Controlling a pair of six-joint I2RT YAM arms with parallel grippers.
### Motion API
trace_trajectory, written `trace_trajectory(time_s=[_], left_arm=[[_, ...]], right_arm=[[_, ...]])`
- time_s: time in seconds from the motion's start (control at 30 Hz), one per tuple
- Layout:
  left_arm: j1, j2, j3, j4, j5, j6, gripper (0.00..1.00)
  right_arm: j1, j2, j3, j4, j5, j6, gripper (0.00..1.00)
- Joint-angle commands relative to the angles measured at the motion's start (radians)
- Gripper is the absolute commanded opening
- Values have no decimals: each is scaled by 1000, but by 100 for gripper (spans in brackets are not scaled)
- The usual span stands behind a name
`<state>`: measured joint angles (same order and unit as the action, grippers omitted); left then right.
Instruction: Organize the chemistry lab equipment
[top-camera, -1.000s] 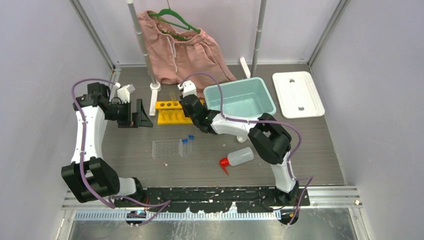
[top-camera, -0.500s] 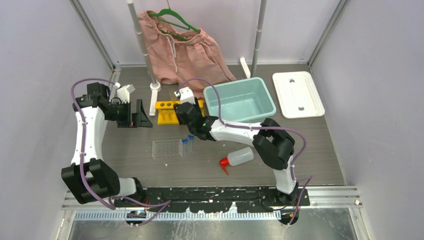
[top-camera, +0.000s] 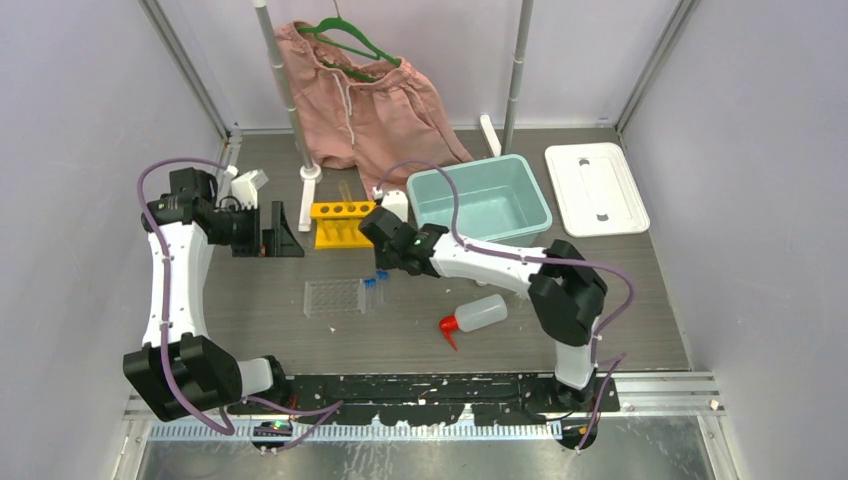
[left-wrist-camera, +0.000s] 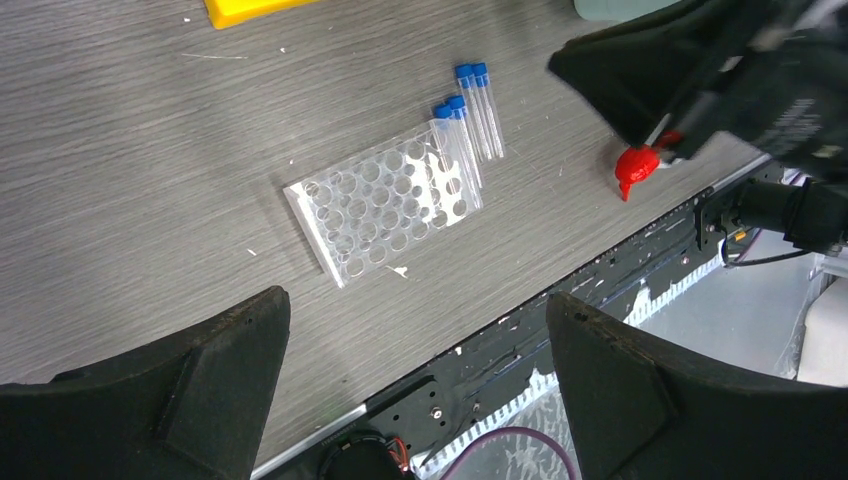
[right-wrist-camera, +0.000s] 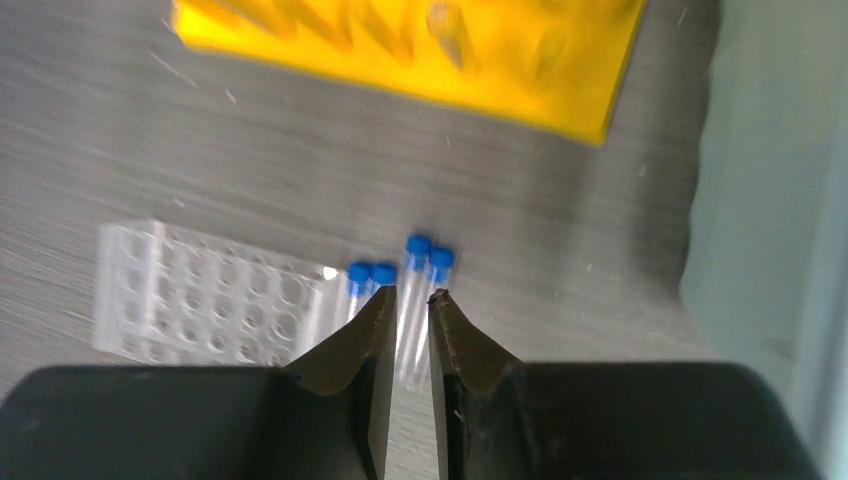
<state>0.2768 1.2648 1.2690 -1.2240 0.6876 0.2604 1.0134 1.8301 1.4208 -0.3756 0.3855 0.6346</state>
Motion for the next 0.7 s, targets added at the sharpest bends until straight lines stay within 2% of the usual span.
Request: trace_trajectory(time_s=[0.0,0.57,0.67], left_arm=[[3,-36,-5,-1,-4,-11,100],[3,-37,-2,-6,-22,11,100],[2,-36,-3,-2,-19,11,100]], right_arm=[[7,76,18,-101,-114,104,24],[12,213,35,-88,-104,116,27],[12,222,37,-93,-95,113,31]])
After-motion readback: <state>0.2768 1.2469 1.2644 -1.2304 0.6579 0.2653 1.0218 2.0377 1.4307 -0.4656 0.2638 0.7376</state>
